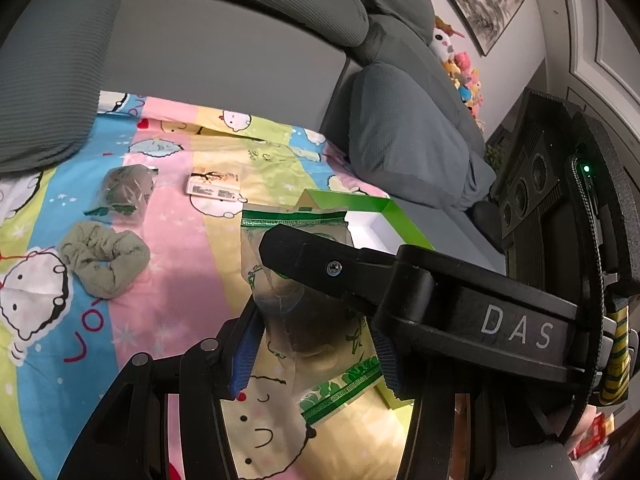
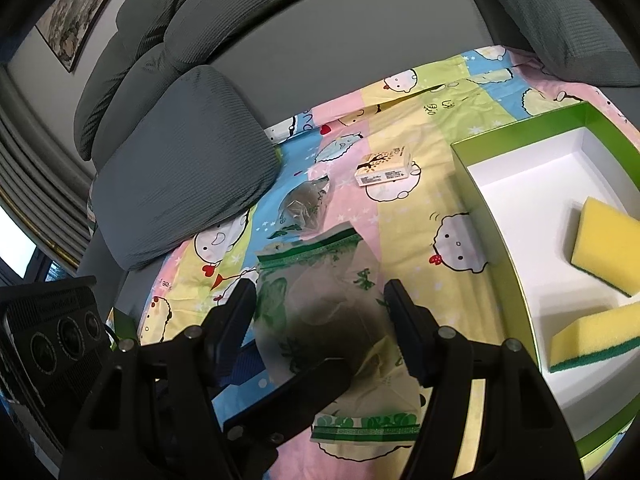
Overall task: Organize objects
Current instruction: 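Lift the held plastic bag with both grippers and carry it toward the box, then carry the bag over the white box with both grippers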
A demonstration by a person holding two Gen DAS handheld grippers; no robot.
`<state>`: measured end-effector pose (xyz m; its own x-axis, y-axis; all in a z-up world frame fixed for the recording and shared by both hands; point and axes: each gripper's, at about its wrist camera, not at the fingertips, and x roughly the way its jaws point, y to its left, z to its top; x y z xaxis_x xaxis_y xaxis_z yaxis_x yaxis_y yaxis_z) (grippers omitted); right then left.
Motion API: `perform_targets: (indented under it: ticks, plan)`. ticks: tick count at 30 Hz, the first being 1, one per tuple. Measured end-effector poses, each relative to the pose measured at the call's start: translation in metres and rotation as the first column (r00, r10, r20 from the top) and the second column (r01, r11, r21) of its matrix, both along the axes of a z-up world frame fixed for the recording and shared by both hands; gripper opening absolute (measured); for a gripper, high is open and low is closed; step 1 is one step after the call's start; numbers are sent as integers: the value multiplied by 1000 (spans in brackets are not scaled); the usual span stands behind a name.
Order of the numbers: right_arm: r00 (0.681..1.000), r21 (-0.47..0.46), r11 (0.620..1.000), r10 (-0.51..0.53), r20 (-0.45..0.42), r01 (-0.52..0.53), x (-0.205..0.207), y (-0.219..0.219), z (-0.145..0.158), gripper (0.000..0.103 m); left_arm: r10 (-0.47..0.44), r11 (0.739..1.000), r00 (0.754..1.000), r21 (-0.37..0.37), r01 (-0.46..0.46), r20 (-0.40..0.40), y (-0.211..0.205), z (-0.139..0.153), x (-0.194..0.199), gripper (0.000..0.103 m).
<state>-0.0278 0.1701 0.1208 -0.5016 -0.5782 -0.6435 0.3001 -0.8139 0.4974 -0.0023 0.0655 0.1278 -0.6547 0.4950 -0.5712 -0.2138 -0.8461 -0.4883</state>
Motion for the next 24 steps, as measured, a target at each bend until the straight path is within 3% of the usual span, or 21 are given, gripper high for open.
perform_targets:
  ticks: [24]
  plan:
    - [996,-38,995,-89,-2,89,-11,45,4,65,-71,997,997,-44,71,-12,42,10,-23,52]
